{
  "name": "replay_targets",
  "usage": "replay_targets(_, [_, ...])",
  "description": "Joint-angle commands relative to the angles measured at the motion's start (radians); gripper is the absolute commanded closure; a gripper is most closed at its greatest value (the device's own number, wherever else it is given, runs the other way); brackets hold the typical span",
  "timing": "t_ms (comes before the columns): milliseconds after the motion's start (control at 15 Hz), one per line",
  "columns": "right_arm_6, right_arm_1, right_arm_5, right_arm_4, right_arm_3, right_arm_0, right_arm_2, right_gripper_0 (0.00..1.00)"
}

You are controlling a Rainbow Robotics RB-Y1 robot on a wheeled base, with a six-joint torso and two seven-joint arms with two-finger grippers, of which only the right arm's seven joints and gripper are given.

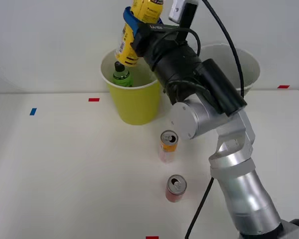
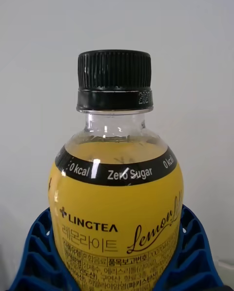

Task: Put cans in the gray bin, plastic bottles in the light green bin

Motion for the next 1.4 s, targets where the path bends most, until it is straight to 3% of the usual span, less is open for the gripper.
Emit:
replay_targets(67, [0.106,0.002,-0.001,0.011,0.171,-0.105,-0.041,1.00])
replay_targets(400, [0.164,0.002,-0.001,0.026,0.283,-0.175,-0.067,1.00])
replay_targets(867, [0.159,0.002,-0.001,0.032,0.299,-0.183,-0.060,1.00])
replay_targets(933, [0.155,0.002,-0.001,0.029,0.299,-0.183,-0.060,0.86])
replay_targets(1000, [0.152,0.002,-0.001,0.025,0.299,-0.183,-0.060,0.49])
replay_targets(1067, [0.149,0.002,-0.001,0.022,0.299,-0.183,-0.060,0.00])
replay_targets(1400, [0.152,0.002,-0.009,0.020,0.299,-0.183,-0.054,0.00])
